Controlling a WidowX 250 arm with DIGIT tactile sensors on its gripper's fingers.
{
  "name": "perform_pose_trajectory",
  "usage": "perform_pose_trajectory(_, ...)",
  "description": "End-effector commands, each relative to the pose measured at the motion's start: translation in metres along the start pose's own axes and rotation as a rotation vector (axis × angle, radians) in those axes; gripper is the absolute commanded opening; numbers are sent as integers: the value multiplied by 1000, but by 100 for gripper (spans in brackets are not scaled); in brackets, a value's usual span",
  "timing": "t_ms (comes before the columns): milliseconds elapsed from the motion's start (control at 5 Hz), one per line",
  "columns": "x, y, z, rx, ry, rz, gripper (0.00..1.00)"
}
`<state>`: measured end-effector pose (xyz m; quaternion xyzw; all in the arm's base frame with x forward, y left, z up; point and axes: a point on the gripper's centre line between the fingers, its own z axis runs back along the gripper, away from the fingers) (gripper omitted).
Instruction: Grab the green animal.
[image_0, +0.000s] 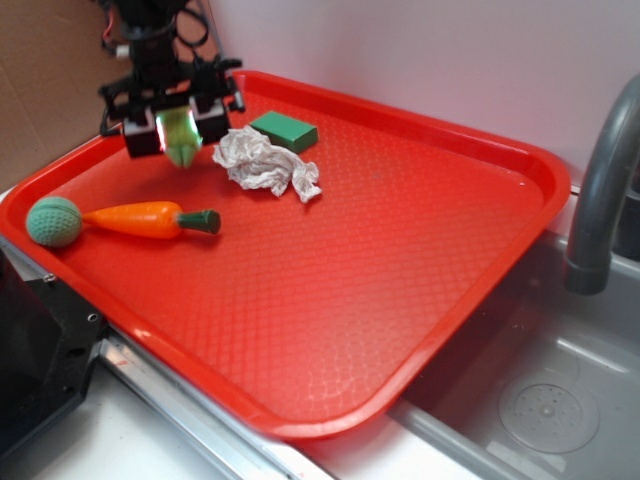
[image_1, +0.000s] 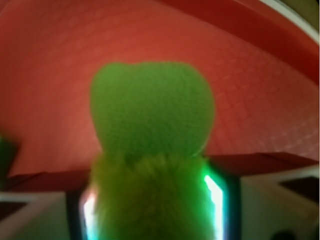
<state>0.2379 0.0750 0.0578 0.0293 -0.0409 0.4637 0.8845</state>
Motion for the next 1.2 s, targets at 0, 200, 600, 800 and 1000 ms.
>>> perform_pose_trajectory(0, -35, -30, 86, -120, -41, -487, 0)
perform_pose_trajectory(200, -60, -29, 113, -176, -54, -656, 0)
perform_pose_trajectory(600, -93, -14, 153, -228, -12, -749, 0)
perform_pose_trajectory(800, -97, -9, 152, -182, 31, -668, 0)
perform_pose_trajectory(1000, -83, -9, 152, -166, 76, -654, 0)
